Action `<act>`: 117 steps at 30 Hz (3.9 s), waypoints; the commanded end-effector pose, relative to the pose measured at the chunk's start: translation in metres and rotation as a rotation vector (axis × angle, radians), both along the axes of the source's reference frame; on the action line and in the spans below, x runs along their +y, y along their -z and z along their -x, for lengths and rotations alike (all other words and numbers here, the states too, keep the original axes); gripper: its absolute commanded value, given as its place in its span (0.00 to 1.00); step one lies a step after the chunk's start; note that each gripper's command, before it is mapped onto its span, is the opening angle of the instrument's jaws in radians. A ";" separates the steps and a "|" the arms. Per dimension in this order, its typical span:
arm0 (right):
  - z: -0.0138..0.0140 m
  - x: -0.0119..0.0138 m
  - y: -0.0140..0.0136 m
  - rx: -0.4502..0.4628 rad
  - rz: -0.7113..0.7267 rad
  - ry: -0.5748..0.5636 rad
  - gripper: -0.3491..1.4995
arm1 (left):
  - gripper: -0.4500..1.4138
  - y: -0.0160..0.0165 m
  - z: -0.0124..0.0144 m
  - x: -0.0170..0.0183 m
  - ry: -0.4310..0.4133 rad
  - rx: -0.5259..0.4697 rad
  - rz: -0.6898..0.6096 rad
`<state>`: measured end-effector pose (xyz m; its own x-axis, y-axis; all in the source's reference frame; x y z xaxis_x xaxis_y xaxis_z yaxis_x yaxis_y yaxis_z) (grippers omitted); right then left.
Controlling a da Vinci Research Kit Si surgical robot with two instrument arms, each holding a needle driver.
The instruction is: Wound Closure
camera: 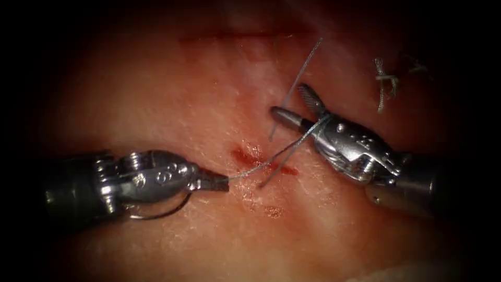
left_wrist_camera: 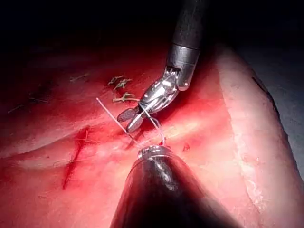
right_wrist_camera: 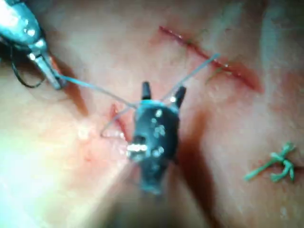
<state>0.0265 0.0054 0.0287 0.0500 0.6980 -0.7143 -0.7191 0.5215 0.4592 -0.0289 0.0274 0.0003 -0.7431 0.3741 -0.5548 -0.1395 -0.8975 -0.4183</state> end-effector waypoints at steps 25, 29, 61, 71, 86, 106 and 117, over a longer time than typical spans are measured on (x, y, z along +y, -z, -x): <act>-0.0022 0.0036 -0.0009 0.090 0.043 -0.106 0.58 | 0.00 -0.0013 0.0009 0.0008 0.001 -0.007 0.004; -0.0025 0.0038 -0.0008 0.094 0.045 -0.110 0.55 | 0.00 -0.0014 0.0008 0.0008 0.000 -0.007 0.005; -0.0003 -0.0020 0.0036 0.000 0.214 0.063 0.00 | 0.00 -0.0048 -0.0036 0.0122 0.092 0.036 -0.028; -0.0022 -0.0055 0.0027 -0.030 0.216 0.082 0.00 | 0.00 -0.0094 -0.0023 0.0240 0.138 0.063 -0.030; -0.0041 -0.0123 0.0040 -0.064 0.213 0.119 0.00 | 0.00 -0.0082 0.0015 0.0378 0.221 0.051 -0.025; -0.0041 -0.0174 0.0038 -0.042 0.176 0.183 0.00 | 0.00 -0.0097 0.0032 0.0456 0.300 0.051 0.088; -0.0053 -0.0201 0.0039 -0.029 0.162 0.264 0.00 | 0.00 -0.0105 0.0050 0.0489 0.317 0.076 0.143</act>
<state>0.0312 -0.0144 0.0242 0.2414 0.5300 -0.8129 -0.5555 0.7624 0.3320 -0.0338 0.0757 0.0110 -0.6490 0.5115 -0.5631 -0.4442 -0.8557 -0.2654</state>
